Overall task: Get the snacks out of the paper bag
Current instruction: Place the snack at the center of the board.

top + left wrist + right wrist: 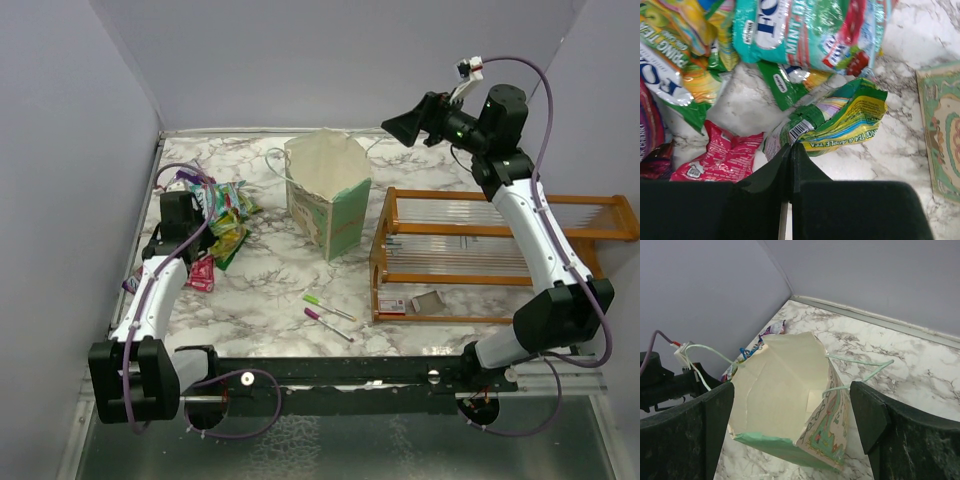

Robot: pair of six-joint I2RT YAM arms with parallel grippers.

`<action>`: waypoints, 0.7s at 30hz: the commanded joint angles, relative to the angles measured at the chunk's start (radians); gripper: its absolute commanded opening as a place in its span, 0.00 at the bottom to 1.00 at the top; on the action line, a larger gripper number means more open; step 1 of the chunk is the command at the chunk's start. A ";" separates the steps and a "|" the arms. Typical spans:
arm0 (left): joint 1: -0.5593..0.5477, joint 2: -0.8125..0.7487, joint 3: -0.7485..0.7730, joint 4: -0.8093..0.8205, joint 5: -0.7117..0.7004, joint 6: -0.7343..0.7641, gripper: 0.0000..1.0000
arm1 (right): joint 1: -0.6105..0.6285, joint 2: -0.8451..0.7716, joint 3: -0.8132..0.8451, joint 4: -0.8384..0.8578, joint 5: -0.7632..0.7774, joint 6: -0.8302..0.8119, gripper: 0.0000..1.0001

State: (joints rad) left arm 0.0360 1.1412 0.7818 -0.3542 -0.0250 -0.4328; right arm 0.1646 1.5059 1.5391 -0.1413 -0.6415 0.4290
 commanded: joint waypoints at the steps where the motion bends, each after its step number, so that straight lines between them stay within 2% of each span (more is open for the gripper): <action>1: 0.058 -0.034 -0.035 -0.003 -0.112 -0.022 0.15 | 0.004 -0.058 -0.025 0.046 -0.020 0.005 0.99; 2: 0.065 -0.045 -0.041 -0.002 -0.147 -0.026 0.20 | 0.004 -0.064 -0.026 0.049 -0.021 0.007 0.99; 4: 0.075 -0.052 -0.045 -0.001 -0.195 -0.035 0.25 | 0.004 -0.074 -0.031 0.065 -0.032 0.018 0.99; 7: 0.089 -0.037 -0.030 0.001 -0.173 -0.049 0.38 | 0.004 -0.080 -0.047 0.099 -0.064 0.045 0.99; 9: 0.089 -0.025 -0.003 -0.015 -0.150 -0.055 0.51 | 0.004 -0.078 -0.048 0.103 -0.080 0.051 0.99; 14: 0.088 -0.051 0.094 -0.094 -0.181 -0.068 0.96 | 0.004 -0.104 -0.043 0.069 -0.061 0.036 0.99; 18: 0.088 -0.122 0.208 -0.145 -0.219 -0.067 0.99 | 0.005 -0.151 -0.025 0.030 -0.023 0.019 0.99; 21: 0.089 -0.162 0.296 -0.164 -0.174 -0.062 0.99 | 0.004 -0.190 -0.004 -0.001 0.024 0.003 0.99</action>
State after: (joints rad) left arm 0.1184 1.0588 0.9596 -0.4854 -0.1955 -0.4919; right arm 0.1646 1.3994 1.4982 -0.1112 -0.6815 0.4610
